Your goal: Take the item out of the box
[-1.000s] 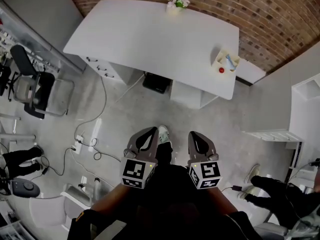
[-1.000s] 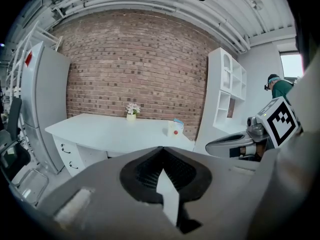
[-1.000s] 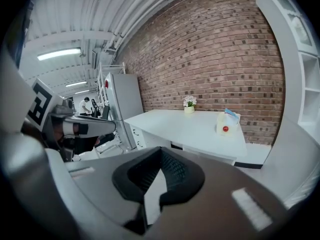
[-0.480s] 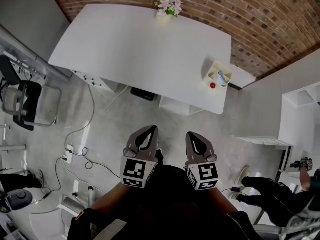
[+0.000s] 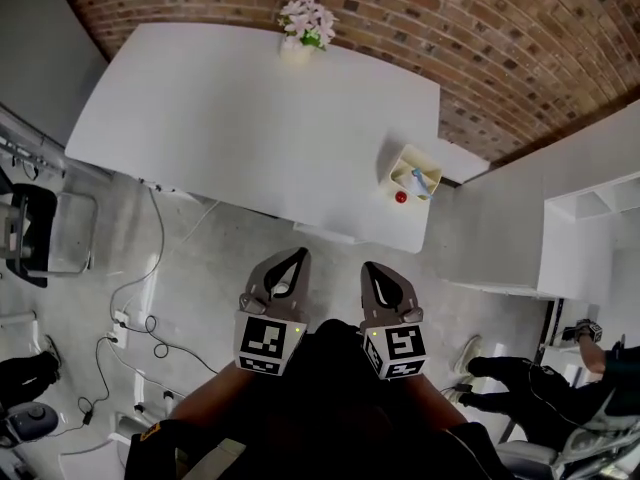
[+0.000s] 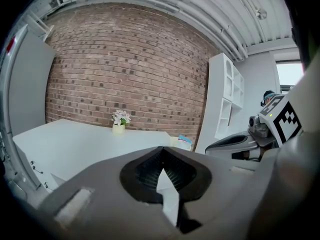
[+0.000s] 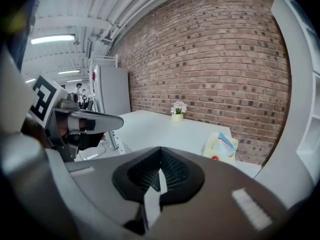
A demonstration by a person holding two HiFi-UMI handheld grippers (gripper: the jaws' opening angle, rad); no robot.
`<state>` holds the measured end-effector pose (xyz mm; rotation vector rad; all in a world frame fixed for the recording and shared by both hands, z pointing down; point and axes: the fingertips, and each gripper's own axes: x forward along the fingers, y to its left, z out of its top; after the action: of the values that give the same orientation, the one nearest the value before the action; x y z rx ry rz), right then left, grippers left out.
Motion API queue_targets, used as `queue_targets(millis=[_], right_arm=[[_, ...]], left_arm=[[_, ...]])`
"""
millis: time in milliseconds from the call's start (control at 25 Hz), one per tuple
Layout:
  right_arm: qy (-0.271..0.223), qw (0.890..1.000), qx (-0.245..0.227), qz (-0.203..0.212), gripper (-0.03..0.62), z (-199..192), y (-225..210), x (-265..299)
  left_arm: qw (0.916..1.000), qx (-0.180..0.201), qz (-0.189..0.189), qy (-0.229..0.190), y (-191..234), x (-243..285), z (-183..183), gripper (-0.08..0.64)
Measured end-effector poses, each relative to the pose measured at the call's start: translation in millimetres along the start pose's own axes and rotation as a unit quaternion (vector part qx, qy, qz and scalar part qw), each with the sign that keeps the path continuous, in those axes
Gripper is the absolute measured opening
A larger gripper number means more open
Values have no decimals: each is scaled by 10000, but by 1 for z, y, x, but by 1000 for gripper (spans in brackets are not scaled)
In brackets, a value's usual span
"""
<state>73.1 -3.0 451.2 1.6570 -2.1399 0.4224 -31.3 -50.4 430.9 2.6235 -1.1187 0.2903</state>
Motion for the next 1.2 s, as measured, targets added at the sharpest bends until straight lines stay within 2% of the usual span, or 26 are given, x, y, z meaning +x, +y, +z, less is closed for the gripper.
queue_targets(millis=[320,520,760,1200], right_arm=[[3,9999,9,159,2,3,-19,13],[-57,9994,-50,341,2,11,-46,29],[-59,9988,-116,468,2,21,-89,42],[-12,9971,-576,497,3,29,-178,67]], left_arm=[[9999,12,140,38,1,19,10,5],[9989,15,467,-21,6,44,21,5],[9976,-86,682,8,-4,83,28,5],[9960,-176,877,-15,-33,159,39,5]])
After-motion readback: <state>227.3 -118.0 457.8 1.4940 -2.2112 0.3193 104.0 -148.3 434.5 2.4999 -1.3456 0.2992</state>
